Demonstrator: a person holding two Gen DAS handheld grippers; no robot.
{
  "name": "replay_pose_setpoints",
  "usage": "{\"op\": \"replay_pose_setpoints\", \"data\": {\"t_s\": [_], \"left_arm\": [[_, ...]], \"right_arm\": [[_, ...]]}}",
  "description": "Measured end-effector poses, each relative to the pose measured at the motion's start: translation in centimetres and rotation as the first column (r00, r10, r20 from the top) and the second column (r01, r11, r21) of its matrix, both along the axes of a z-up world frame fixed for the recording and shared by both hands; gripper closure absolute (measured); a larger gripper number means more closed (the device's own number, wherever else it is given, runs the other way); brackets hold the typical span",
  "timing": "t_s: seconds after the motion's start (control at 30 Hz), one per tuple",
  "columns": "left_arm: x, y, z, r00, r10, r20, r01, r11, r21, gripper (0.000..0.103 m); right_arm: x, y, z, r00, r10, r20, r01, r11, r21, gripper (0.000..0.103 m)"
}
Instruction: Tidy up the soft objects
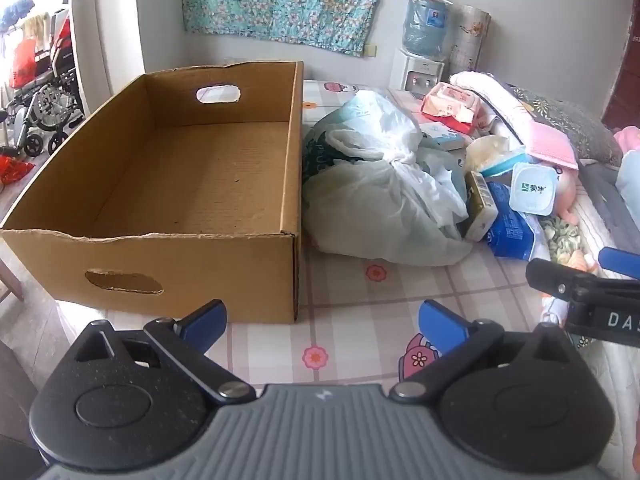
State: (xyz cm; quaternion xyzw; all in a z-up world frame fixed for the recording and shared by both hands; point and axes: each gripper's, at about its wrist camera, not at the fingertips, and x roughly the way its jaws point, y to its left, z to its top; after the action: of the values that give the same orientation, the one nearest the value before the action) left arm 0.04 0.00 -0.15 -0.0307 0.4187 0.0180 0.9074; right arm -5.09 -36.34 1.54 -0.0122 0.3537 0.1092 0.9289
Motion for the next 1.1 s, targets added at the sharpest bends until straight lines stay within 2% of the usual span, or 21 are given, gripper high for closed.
{"op": "replay_pose_setpoints", "data": {"t_s": [0.13, 0.17, 0.37, 1.1], "left_arm": [[0.3, -0.1, -0.3, 1.000, 0.011, -0.008, -0.011, 1.000, 0.008, 0.000], [0.4, -0.1, -0.3, 1.000, 0.012, -0.007, -0.012, 1.000, 0.009, 0.000], [-0.2, 0.4, 0.2, 0.999, 0.027, 0.028, -0.027, 1.000, 0.006, 0.000], [-0.4, 0.6, 0.2, 0.999, 0.035, 0.026, -0.035, 0.999, 0.003, 0.000]], "right_arm": [[0.1, 0.0, -0.2, 1.000, -0.009, -0.019, 0.009, 1.000, -0.006, 0.001], [0.0, 0.9, -0.1, 1.000, 0.004, -0.008, -0.004, 0.999, -0.037, 0.001], [0.4, 0.4, -0.1, 1.000, -0.003, -0.018, 0.003, 1.000, -0.008, 0.001], [0.5, 1.0, -0.3, 0.999, 0.007, -0.040, -0.007, 1.000, -0.001, 0.001]]}}
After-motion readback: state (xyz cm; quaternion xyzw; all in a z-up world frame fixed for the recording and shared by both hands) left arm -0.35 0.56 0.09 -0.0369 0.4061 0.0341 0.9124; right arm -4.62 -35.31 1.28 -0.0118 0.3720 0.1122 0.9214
